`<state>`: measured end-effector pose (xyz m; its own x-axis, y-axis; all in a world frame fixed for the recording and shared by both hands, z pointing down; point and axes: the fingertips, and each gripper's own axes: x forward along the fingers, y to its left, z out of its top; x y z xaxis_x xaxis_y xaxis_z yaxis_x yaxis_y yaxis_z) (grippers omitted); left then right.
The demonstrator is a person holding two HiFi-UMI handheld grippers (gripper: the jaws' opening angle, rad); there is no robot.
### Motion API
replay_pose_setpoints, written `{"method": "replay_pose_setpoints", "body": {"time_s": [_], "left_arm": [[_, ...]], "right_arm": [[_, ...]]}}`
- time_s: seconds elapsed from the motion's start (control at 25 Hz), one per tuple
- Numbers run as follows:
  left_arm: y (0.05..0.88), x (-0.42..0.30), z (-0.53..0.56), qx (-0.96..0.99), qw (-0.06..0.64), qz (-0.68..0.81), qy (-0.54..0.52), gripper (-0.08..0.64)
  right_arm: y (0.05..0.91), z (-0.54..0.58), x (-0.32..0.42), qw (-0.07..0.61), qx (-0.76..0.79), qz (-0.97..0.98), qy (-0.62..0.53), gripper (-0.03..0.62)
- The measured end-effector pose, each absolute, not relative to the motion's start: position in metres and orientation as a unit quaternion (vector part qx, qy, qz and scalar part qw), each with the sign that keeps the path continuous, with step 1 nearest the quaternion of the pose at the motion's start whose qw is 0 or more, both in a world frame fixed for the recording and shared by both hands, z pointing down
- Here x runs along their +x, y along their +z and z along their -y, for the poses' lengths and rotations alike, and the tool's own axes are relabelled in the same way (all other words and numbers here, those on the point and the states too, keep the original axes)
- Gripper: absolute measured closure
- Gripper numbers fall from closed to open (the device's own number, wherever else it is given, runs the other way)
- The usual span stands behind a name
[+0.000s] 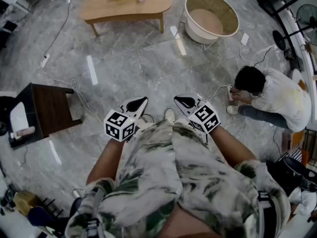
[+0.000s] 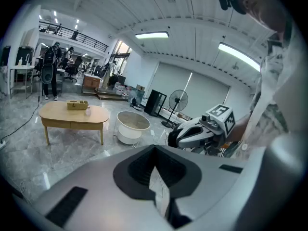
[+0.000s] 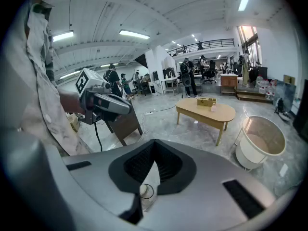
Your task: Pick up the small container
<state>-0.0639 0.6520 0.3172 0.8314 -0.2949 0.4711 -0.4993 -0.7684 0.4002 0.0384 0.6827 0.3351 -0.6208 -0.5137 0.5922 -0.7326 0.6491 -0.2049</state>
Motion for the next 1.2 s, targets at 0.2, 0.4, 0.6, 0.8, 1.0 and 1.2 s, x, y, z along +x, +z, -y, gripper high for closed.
{"method": "replay_pose_setpoints", "body": {"time_s": [0.2,0.4,0.6,0.8,1.0,1.2], "left_arm": [[0.319,-0.019,-0.655,0.921,0.249,0.231,0.193,0.538],[0.313,0.009,-0.665,0.918,0.252,0.245,0.183,0.538],[0.303,0.037,-0.666,0.926,0.228,0.227,0.196,0.538],[0.307,0.057,-0.667,0.928,0.228,0.217,0.201,0.538],[0.305,0.065,-0.661,0.929,0.223,0.214,0.201,0.538],[0.304,0.057,-0.638,0.927,0.229,0.221,0.197,0.538]], "right_arm": [[0.343,-0.687,0.089,0.240,0.362,0.874,0.216,0.572],[0.340,-0.689,0.120,0.222,0.373,0.876,0.210,0.572],[0.338,-0.686,0.132,0.205,0.373,0.880,0.209,0.572],[0.331,-0.684,0.139,0.182,0.371,0.890,0.193,0.481],[0.334,-0.675,0.146,0.176,0.383,0.886,0.193,0.415],[0.336,-0.651,0.145,0.186,0.384,0.884,0.189,0.422]]}}
